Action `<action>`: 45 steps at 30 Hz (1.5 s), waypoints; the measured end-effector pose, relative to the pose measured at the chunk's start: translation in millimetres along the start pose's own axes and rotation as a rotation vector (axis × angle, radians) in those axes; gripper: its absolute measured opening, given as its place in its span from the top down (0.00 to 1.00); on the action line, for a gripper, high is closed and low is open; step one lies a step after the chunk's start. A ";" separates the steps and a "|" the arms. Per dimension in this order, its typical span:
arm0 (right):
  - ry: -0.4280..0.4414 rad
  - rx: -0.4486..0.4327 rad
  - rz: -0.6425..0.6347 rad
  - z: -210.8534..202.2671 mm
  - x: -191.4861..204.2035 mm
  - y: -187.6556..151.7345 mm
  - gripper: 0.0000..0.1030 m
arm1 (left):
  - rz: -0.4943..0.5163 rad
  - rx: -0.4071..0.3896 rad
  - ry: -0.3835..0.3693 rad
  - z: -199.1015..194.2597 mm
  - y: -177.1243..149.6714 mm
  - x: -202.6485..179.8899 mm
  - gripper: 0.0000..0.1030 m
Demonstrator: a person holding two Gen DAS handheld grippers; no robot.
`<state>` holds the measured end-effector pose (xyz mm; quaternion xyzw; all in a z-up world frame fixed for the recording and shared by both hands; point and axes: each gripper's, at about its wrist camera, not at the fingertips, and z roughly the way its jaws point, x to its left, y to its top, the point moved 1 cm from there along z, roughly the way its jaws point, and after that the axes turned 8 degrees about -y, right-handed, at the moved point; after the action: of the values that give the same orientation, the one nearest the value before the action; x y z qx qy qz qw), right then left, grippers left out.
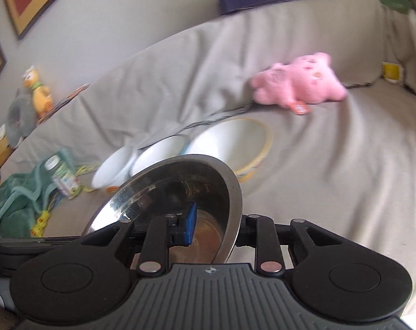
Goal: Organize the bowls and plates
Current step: 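Grasp the steel bowl rim with the left tool and lift it, then lower the steel bowl into the white bowl and open the left tool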
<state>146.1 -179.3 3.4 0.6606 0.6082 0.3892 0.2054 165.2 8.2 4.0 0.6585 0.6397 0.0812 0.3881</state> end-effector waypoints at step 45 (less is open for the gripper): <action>0.082 0.245 -0.091 121.4 79.9 -6.4 0.69 | -0.191 -0.064 0.148 0.2 10.4 111.8 0.69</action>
<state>231.2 -76.7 -54.6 0.6362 0.6883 0.3289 0.1154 192.3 110.6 -33.3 0.5740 0.7235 0.1129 0.3666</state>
